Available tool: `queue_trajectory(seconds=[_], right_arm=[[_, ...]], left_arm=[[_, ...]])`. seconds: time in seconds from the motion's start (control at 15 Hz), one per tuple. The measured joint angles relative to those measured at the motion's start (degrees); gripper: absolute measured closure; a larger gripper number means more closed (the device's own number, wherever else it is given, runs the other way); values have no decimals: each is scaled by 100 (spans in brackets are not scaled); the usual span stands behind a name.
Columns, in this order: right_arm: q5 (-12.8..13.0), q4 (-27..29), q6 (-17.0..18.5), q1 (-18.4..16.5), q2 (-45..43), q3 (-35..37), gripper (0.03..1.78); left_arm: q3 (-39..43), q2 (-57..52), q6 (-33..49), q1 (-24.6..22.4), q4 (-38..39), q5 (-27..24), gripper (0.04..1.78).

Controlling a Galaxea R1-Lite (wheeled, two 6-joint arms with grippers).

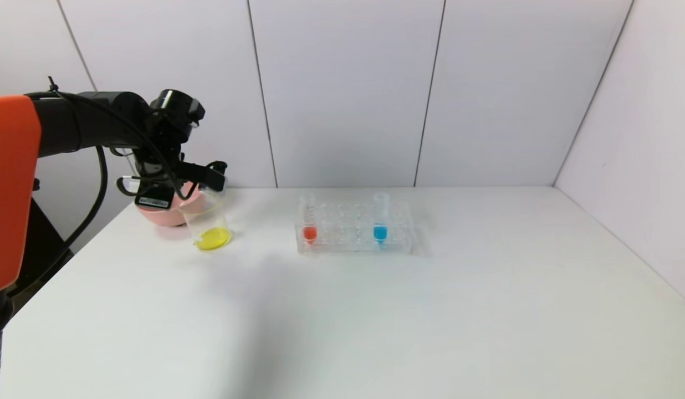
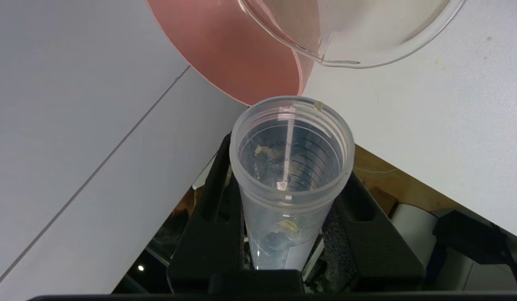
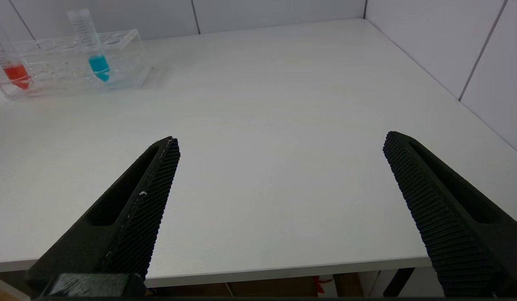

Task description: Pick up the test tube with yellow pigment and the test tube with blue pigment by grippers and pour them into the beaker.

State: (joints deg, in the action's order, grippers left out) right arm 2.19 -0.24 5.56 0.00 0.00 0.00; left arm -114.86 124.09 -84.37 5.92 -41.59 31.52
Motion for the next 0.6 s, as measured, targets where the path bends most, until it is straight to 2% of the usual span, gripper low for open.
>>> queue_trajectory(seconds=[0.13, 0.27, 0.47, 0.6], right_arm=[[0, 2, 2, 0, 0, 0, 4], [0, 0, 0, 0, 0, 0, 4], [0, 0, 2, 0, 0, 0, 4], [-2, 0, 2, 0, 0, 0, 4]], left_arm=[[9, -102, 201, -17, 37, -300, 128], [30, -271, 802, -96, 78, -1019, 128], [129, -534, 2164, -435, 185, -2803, 128], [202, -647, 3096, -824, 246, -4298, 128]])
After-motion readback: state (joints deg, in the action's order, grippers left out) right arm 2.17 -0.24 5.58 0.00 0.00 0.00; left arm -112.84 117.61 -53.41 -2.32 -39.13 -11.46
